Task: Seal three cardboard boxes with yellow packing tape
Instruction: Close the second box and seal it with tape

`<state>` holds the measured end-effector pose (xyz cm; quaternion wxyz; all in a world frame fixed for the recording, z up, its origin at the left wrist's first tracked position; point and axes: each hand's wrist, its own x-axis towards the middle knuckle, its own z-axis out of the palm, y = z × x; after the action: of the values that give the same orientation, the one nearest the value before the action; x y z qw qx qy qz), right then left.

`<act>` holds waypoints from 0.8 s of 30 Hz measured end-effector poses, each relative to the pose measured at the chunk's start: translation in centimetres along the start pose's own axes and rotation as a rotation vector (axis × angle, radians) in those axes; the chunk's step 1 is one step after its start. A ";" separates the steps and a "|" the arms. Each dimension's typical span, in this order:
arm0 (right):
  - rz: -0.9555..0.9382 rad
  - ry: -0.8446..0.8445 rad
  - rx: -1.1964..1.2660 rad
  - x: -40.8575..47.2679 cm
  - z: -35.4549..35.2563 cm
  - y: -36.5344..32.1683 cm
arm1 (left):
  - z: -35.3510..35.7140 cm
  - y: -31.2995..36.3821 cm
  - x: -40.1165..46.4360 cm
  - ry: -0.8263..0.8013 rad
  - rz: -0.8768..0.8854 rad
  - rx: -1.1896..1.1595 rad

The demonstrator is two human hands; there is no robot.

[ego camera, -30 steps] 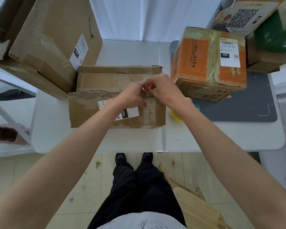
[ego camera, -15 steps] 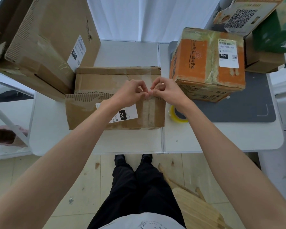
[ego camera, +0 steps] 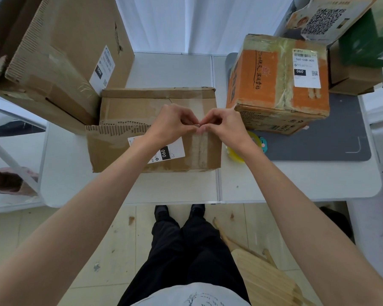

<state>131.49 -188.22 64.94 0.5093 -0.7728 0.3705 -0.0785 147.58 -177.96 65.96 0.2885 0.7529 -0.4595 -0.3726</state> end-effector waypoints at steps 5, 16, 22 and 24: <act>0.128 -0.016 0.228 -0.7 0.3 0.4 | -0.3 0.9 0.8 -0.073 -0.061 0.070; 0.347 0.016 0.568 -3.1 2.7 3.0 | -0.3 2.0 1.9 -0.244 -0.067 0.206; 0.345 0.049 0.519 -4.2 3.9 2.8 | 0.1 1.8 2.0 -0.180 -0.120 0.163; 0.341 0.066 0.498 -4.2 4.0 2.8 | 0.2 1.4 2.0 -0.129 -0.134 0.115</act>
<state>129.10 -183.11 61.82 0.6765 -0.5478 0.4808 -0.1052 147.36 -180.37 66.41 0.1892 0.7716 -0.4465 -0.4117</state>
